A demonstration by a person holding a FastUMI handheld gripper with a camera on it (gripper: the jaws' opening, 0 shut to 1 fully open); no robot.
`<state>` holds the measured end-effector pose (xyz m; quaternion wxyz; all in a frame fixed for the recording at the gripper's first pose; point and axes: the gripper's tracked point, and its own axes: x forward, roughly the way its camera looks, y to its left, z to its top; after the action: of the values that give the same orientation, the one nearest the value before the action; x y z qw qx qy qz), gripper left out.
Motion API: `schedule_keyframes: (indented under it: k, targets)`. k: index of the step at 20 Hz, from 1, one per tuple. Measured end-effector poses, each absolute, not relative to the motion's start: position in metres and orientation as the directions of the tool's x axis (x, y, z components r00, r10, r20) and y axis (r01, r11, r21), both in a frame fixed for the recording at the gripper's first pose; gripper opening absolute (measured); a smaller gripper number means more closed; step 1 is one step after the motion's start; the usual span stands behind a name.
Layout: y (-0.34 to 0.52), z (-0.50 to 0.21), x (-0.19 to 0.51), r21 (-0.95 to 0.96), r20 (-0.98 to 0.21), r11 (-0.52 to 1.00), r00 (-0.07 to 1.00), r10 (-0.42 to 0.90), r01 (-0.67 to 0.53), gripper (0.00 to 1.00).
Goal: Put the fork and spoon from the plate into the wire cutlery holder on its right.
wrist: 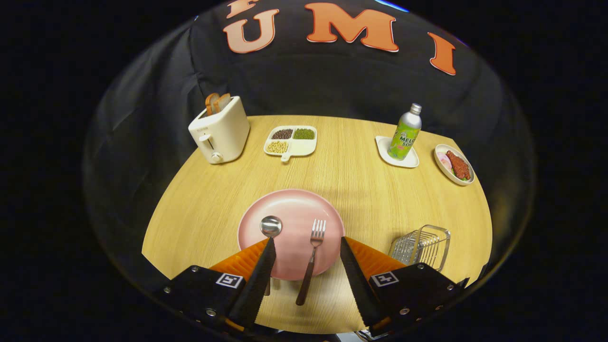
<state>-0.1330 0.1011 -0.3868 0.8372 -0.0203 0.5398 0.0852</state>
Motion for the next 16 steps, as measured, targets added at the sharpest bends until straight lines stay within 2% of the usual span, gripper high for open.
schedule_keyframes:
  k: [4,7,13,16]
  targets:
    - [0.103,-0.426,-0.147,0.051,-0.945,0.984,0.310,0.102,-0.169,0.74]
    - [0.105,-0.450,-0.154,0.040,-0.963,0.984,0.255,0.084,-0.174,0.60]
    - [0.105,-0.477,-0.165,-0.005,-0.989,0.981,0.143,0.023,-0.192,0.40]
    - [0.105,-0.485,-0.169,-0.037,-0.994,0.973,0.110,-0.012,-0.226,0.35]
